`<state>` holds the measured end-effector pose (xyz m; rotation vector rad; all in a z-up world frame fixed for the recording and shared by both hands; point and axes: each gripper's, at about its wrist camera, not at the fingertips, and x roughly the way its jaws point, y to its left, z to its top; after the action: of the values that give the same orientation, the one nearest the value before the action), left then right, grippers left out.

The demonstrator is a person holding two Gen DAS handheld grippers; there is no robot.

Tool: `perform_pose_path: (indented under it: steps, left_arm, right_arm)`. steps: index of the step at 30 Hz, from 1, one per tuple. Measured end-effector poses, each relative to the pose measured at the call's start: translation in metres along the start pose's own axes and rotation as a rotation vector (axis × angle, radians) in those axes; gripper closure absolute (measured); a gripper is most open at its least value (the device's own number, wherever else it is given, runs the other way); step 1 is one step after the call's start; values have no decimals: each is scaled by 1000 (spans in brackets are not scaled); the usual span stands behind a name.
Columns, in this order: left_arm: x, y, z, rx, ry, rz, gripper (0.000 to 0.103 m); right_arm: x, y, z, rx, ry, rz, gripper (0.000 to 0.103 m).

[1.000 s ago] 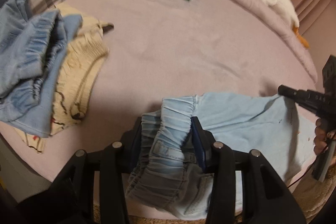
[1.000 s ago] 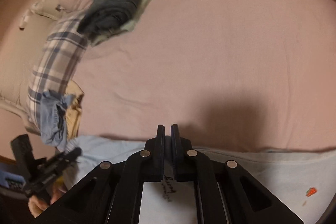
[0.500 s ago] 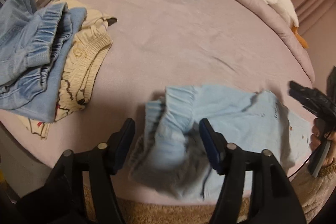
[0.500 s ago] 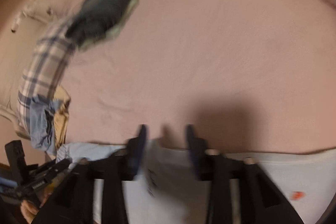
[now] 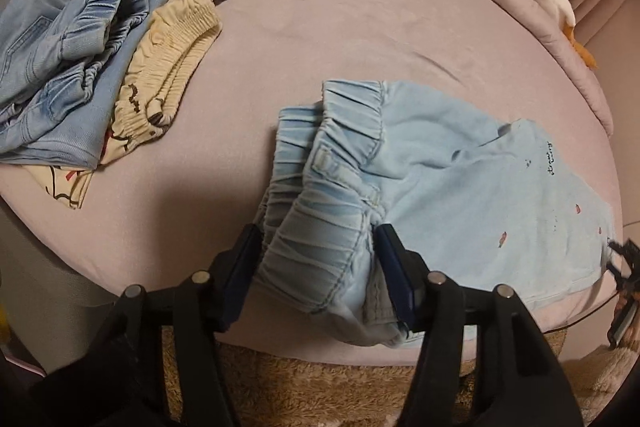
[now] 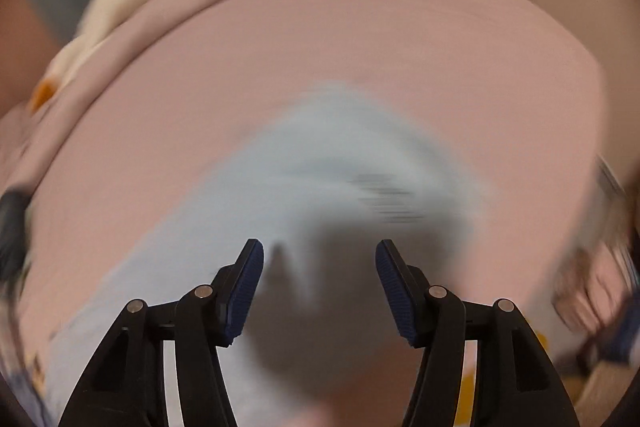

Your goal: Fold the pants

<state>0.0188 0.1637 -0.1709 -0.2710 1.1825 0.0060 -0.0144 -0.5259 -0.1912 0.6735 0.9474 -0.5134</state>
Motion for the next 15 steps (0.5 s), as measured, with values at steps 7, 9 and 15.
perform_pose_path:
  steps: [7, 9, 15]
  left_arm:
    - [4, 2, 11, -23, 27, -3, 43]
    - [5, 1, 11, -21, 24, 5, 43]
    - [5, -3, 13, -24, 18, 20, 46]
  right_arm:
    - [-11, -55, 7, 177, -85, 81, 48]
    - [-11, -53, 7, 189, -82, 132, 60]
    - [15, -36, 11, 178, -43, 129, 88]
